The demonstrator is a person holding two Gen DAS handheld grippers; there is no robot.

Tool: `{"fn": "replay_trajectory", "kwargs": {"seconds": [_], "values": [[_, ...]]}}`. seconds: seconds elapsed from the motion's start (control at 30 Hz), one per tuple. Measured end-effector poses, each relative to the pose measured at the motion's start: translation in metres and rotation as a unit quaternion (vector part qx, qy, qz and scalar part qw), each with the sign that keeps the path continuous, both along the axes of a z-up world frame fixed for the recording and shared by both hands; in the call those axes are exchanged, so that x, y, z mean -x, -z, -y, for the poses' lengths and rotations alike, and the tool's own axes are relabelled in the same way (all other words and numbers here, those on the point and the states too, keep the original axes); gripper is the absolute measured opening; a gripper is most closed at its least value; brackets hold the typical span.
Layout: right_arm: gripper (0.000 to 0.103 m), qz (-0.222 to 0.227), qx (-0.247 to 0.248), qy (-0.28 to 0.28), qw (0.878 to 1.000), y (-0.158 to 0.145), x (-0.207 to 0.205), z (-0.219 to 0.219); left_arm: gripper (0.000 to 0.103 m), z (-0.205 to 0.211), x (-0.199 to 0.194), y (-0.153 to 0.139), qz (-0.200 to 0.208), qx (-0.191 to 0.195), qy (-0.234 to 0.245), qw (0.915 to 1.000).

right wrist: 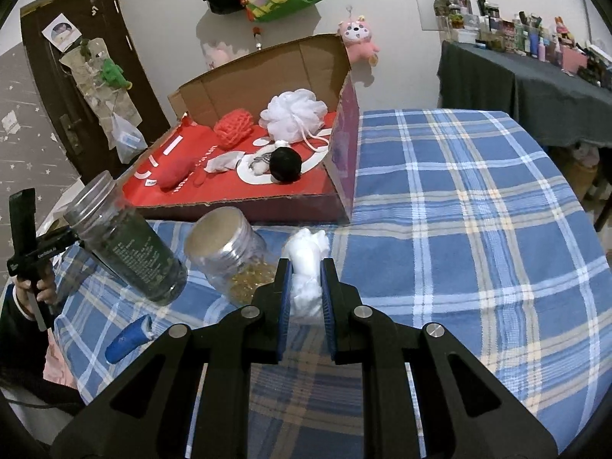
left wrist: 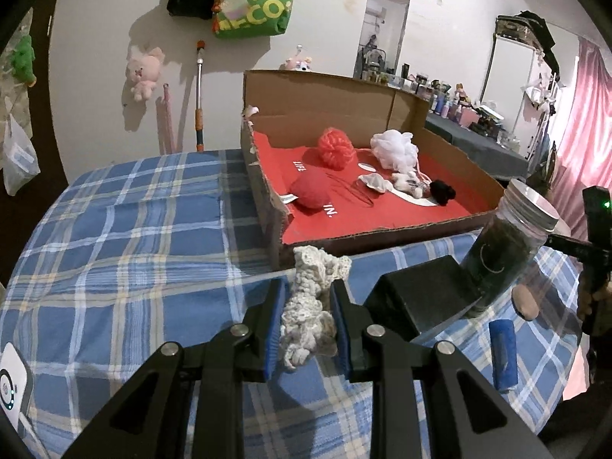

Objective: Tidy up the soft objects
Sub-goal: 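Carry the white cotton puff with the right tool while the left tool carries the scrunchie toward the box, then lower the cotton puff into the box with the right tool while the left tool releases the scrunchie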

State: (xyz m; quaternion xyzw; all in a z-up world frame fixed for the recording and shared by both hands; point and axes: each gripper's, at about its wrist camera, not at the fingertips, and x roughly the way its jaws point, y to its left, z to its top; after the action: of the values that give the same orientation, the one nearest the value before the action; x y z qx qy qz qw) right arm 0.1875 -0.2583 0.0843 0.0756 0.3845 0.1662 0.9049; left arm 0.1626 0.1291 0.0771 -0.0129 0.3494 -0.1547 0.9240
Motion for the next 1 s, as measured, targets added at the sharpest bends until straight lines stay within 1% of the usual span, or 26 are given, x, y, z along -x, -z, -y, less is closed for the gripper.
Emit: {"fn": "replay_trajectory", "kwargs": {"seconds": [0.23, 0.43, 0.63, 0.77, 0.9, 1.0], "values": [[0.014, 0.005, 0.021, -0.030, 0.999, -0.007, -0.016, 0.000, 0.026, 0.001, -0.012, -0.002, 0.003, -0.004, 0.023, 0.9997], [0.014, 0.015, 0.020, -0.062, 0.998, -0.014, -0.031, -0.007, 0.026, -0.003, -0.023, -0.010, 0.010, 0.016, 0.044, 0.9988], [0.014, 0.020, 0.027, -0.091, 0.995, -0.022, -0.048, -0.020, 0.026, 0.002, -0.034, -0.018, 0.013, 0.021, 0.066, 0.9975], [0.014, 0.020, 0.029, -0.113, 0.993, -0.030, -0.062, -0.034, 0.026, 0.011, -0.045, -0.023, 0.009, 0.020, 0.079, 0.9966], [0.014, 0.011, 0.029, -0.144, 0.989, -0.036, -0.080, -0.055, 0.026, 0.024, -0.058, -0.033, 0.005, 0.022, 0.098, 0.9949], [0.014, 0.000, 0.041, -0.165, 0.985, -0.038, -0.098, -0.074, 0.026, 0.039, -0.070, -0.038, -0.002, 0.020, 0.117, 0.9929]]}}
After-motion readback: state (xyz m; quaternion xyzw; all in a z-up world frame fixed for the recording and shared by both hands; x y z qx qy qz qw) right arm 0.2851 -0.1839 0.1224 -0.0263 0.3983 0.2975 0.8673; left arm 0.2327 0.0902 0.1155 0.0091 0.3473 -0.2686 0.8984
